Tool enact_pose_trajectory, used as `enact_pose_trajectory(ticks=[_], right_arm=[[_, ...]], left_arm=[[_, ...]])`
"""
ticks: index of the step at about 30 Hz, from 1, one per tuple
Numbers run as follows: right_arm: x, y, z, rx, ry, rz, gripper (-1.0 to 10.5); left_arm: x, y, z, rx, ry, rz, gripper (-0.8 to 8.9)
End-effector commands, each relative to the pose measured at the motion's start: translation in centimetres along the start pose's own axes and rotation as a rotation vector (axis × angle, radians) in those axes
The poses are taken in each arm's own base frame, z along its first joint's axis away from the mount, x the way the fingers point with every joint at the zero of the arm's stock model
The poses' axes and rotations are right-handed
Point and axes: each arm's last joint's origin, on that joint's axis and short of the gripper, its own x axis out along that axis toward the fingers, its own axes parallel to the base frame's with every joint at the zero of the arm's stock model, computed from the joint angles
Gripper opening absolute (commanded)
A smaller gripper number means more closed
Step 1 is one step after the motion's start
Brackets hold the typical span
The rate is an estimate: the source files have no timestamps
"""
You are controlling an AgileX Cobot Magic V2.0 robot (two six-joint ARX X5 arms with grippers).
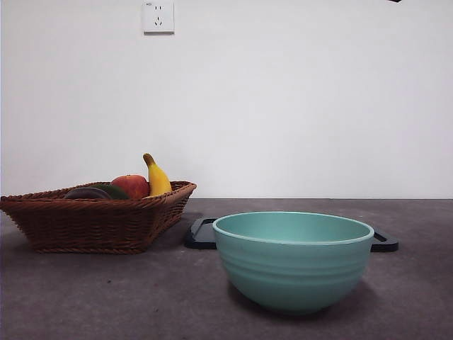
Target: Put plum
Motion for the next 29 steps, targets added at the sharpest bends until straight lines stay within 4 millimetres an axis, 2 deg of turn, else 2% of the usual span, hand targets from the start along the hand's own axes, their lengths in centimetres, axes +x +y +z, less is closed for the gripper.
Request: enact_pose_trajectory(ticks=[1, 3, 5, 8, 11, 14, 16, 19, 22, 29], right_arm=[[0.0, 0.1, 0.4, -0.014, -0.011, 0.005, 0.1], [0.0, 0.2, 0.4, -0.014, -0.011, 0.005, 0.1], [0.0, 0.2, 0.4, -0.014, -0.011, 0.005, 0.1], [-0.1, 0.1, 0.3, -0.014, -0.011, 0.005, 0.1], [0.0, 0.1, 0.4, -0.014, -0.011, 0.005, 0.1], [-0.1, 0.1, 0.3, -0.014, -0.011, 0.005, 0.1], [-0.1, 0.1, 0.3, -0.014, -0.011, 0.005, 0.1], [-0.1, 0.1, 0.3, -0.014, -0.011, 0.005, 0.1], [-0.1, 0.1, 0.3, -0.014, -0.011, 0.005, 0.1], [-0.1, 0.2, 0.3, -0.014, -0.011, 0.005, 0.1]], left_arm=[[-0.7, -0.2, -0.5, -0.015, 0.024, -0.004, 0.10], [-1.5, -0.2, -0.7, 0.015, -0.037, 0.022, 0.10], [-3.0, -0.4, -0.3, 0.095, -0.201, 0.057, 0.09], [-6.4, -1.2, 0.0, 0.290, -0.516, 0.134, 0.09], [-9.2, -1.9, -0.9, 0.396, -0.751, 0.263, 0.09], [-10.3, -2.2, -3.0, 0.462, -0.921, 0.388, 0.09], [-10.2, -2.2, -4.6, 0.496, -0.997, 0.470, 0.09], [-8.9, -1.7, -7.2, 0.501, -1.087, 0.637, 0.09], [-7.0, -1.0, -9.8, 0.467, -1.162, 0.808, 0.09], [-2.5, 1.2, -14.5, 0.302, -1.211, 1.029, 0.09]])
